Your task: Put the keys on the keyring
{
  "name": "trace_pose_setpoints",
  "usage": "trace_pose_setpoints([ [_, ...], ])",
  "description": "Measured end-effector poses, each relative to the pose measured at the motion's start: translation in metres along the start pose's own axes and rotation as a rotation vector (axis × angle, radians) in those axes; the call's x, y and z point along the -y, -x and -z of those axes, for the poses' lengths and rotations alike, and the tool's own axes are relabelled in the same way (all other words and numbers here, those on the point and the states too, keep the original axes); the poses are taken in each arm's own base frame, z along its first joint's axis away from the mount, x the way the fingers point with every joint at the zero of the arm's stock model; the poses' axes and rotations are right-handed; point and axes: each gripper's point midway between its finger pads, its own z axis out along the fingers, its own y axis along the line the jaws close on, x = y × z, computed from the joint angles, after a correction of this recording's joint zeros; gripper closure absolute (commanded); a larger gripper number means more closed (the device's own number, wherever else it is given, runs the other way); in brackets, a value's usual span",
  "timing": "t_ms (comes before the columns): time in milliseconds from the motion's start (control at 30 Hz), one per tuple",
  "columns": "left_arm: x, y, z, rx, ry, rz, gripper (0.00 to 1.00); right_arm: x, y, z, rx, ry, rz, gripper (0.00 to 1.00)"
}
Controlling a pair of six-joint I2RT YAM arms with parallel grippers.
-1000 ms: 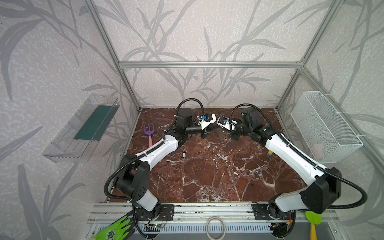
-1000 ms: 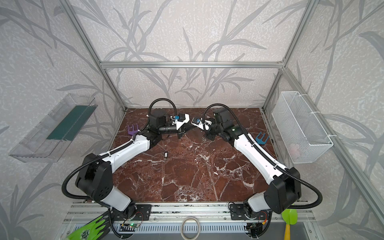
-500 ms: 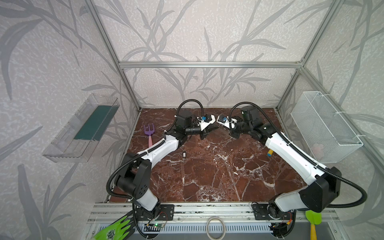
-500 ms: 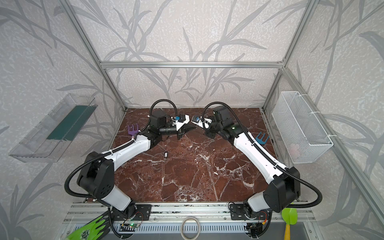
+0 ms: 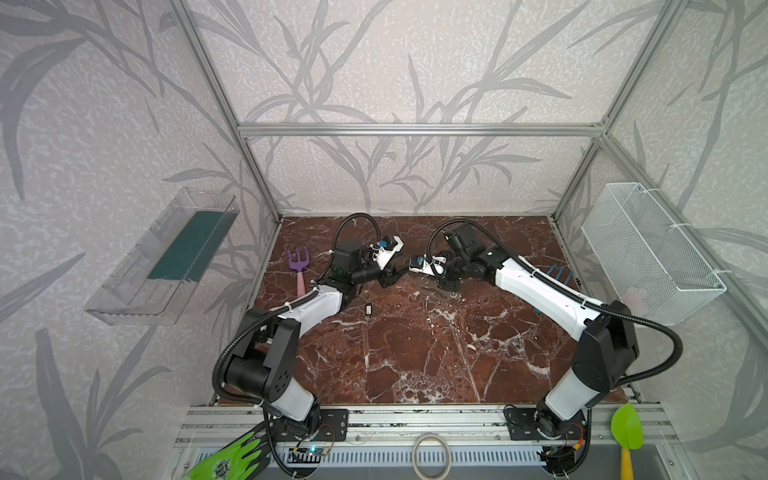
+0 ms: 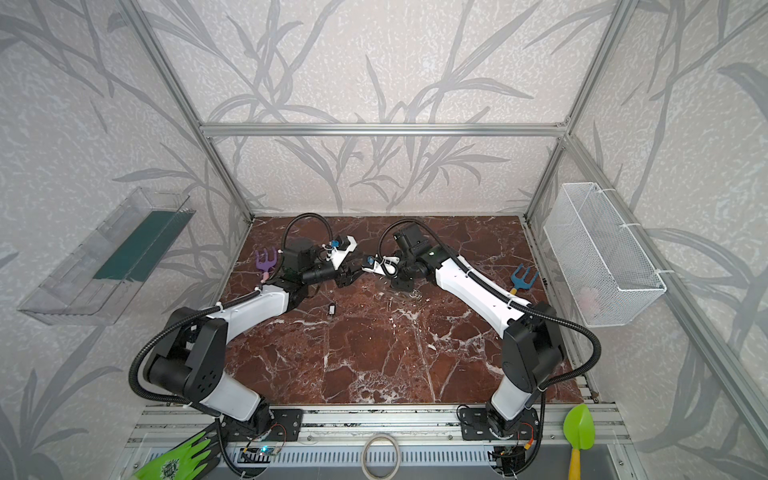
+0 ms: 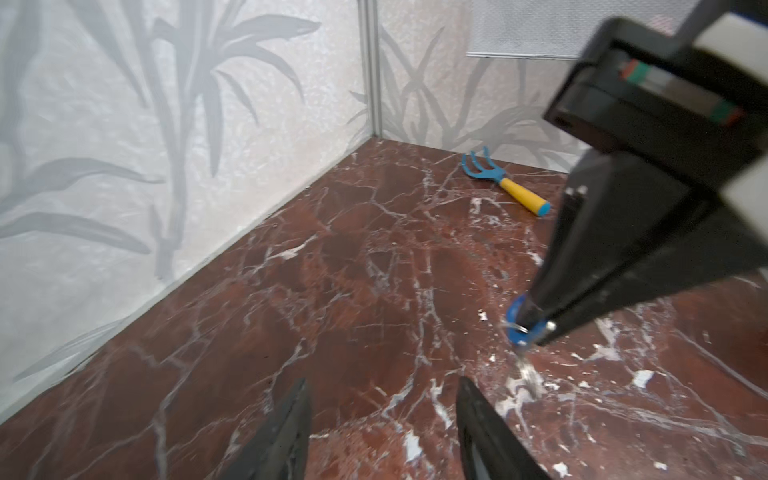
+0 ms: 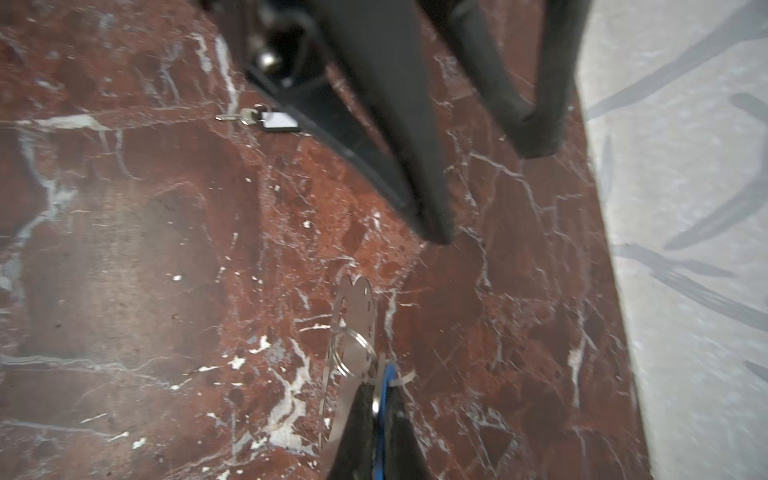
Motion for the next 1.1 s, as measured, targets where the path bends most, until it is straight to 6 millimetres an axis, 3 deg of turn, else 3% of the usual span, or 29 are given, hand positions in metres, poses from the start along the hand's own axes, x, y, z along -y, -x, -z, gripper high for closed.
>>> trace_pose_setpoints([
  [133,-0.022,0.007,0.022,0.004,0.128,-0.008,0.36,-0.008,0.013,-0.021,0.033,0.082,-0.004,0.97],
  [367,-0.036,-0.005,0.029,-0.041,0.215,0.023,0.36,-0.008,-0.021,-0.073,-0.085,0.15,-0.024,0.96],
  [533,-0.041,-0.023,0.025,-0.083,0.233,0.072,0.36,0.034,-0.04,-0.085,-0.128,0.066,-0.009,0.92],
  [833,-0.05,-0.043,0.016,-0.147,0.253,0.127,0.36,0.09,-0.086,-0.114,-0.233,-0.046,0.041,0.89],
  [967,-0.055,-0.043,0.011,-0.161,0.254,0.134,0.36,0.102,-0.098,-0.13,-0.266,-0.084,0.098,0.87],
  [1100,-0.056,-0.045,0.009,-0.167,0.253,0.138,0.36,0.108,-0.095,-0.14,-0.253,-0.108,0.164,0.86],
])
